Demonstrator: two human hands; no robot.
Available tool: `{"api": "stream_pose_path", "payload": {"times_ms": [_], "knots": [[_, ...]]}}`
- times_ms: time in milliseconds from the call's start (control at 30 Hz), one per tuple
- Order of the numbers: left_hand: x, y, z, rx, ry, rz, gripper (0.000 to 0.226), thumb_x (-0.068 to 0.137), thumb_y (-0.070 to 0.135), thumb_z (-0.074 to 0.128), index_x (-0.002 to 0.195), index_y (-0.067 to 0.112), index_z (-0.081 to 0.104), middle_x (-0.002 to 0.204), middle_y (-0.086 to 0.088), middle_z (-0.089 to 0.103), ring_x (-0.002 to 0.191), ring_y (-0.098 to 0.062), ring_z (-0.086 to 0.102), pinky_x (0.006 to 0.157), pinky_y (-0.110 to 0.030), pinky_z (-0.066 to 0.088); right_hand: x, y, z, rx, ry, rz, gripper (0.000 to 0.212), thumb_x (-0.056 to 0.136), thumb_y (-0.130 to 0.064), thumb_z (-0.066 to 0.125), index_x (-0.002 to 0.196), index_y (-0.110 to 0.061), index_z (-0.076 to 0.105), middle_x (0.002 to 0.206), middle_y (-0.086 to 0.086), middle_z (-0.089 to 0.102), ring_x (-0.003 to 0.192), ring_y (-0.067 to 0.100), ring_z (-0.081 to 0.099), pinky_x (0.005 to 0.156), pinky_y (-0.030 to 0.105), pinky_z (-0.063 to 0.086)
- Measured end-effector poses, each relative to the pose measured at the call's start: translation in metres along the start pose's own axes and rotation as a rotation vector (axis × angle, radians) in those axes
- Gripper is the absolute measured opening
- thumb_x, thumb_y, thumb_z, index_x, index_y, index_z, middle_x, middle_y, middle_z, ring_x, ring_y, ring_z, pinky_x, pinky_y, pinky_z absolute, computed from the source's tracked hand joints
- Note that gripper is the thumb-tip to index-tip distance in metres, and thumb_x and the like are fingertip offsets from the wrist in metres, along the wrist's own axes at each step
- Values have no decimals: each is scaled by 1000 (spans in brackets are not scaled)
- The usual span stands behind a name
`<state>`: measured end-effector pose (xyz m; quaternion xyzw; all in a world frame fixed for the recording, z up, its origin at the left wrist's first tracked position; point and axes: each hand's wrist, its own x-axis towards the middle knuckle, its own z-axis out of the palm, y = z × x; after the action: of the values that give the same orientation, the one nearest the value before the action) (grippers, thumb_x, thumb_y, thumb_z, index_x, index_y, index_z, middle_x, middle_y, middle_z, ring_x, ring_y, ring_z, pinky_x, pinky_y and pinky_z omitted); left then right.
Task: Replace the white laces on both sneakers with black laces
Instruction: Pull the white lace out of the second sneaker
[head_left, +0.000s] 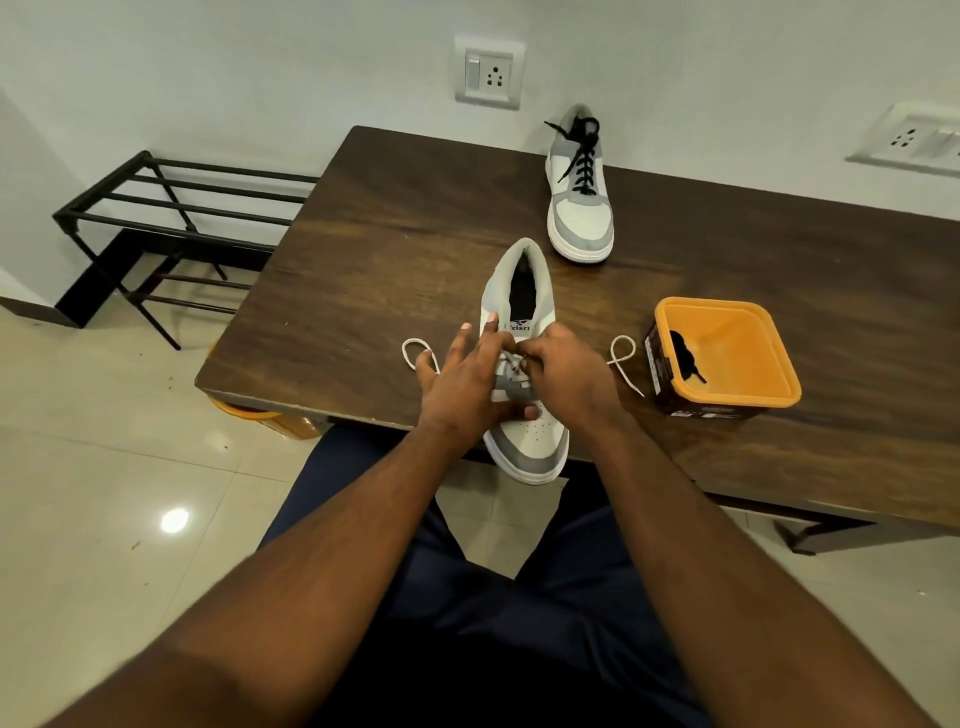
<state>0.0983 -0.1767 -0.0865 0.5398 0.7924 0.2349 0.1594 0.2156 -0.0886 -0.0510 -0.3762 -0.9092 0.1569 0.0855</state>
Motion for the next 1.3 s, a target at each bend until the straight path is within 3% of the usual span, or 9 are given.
{"api": "stream_pose_path", "payload": {"times_ms": [400, 567, 633, 733, 800, 933, 1033, 1200, 1300], "knots": [[-2, 0, -2, -6, -3, -2, 73, 68, 59, 78, 125, 37, 37, 160, 9, 23, 151, -20, -9, 111, -63, 1, -25, 16, 7, 687, 251, 270, 14, 84, -10, 71, 95, -19, 70, 103, -5, 57, 89, 3, 56, 76, 13, 47], [-3, 1, -3, 13, 4, 15, 73, 70, 59, 77, 126, 34, 37, 157, 6, 30, 151, -20, -14, 112, -62, -2, -10, 11, 12, 494, 214, 227, 10, 83, -22, 72, 93, -21, 71, 113, -5, 54, 108, 18, 53, 89, 34, 48], [-4, 3, -4, 8, 1, 4, 73, 70, 58, 77, 126, 35, 37, 157, 6, 29, 151, -21, -14, 113, -62, -4, -8, 9, 10, 509, 271, 258, 2, 85, -18, 70, 87, -18, 71, 118, -1, 56, 109, 15, 52, 89, 29, 46], [-4, 4, -4, 8, -20, -19, 71, 69, 59, 77, 123, 37, 36, 160, 4, 25, 150, -22, -15, 112, -63, -5, -16, 9, 8, 888, 475, 508, 9, 87, -12, 67, 81, -18, 67, 120, 1, 59, 95, 3, 55, 81, 14, 45], [-3, 3, -3, 7, -27, -18, 70, 68, 60, 76, 120, 39, 35, 160, 5, 26, 150, -22, -17, 112, -63, -6, -24, 12, 15, 1041, 527, 631, 9, 85, -18, 68, 85, -27, 67, 119, 5, 62, 97, 12, 60, 87, 32, 53], [-3, 0, -3, 14, -23, -4, 69, 70, 59, 75, 121, 38, 34, 158, 5, 30, 148, -22, -23, 112, -64, -9, -28, 2, 12, 561, 366, 481, 35, 87, -37, 66, 121, -31, 62, 138, -4, 51, 125, 14, 45, 105, 46, 39], [-3, 1, -3, 12, -17, -9, 69, 71, 61, 74, 122, 38, 34, 158, 3, 32, 148, -23, -23, 112, -63, -10, -18, -7, 8, 329, 316, 403, 28, 85, -44, 66, 108, -28, 68, 141, -6, 49, 134, 18, 37, 105, 48, 28], [-4, 4, -4, -1, -30, -27, 68, 71, 61, 75, 121, 40, 34, 157, 3, 34, 149, -21, -22, 112, -63, -10, -14, -3, 4, 837, 708, 577, 2, 90, -24, 65, 88, -22, 65, 115, -1, 61, 93, 1, 54, 95, 46, 47], [-5, 3, -5, 22, -23, -16, 67, 72, 61, 74, 121, 39, 35, 157, 2, 34, 149, -21, -21, 112, -63, -10, -20, -6, 4, 742, 738, 574, 14, 88, -30, 66, 101, -27, 64, 128, -1, 54, 112, 10, 52, 101, 50, 42]]}}
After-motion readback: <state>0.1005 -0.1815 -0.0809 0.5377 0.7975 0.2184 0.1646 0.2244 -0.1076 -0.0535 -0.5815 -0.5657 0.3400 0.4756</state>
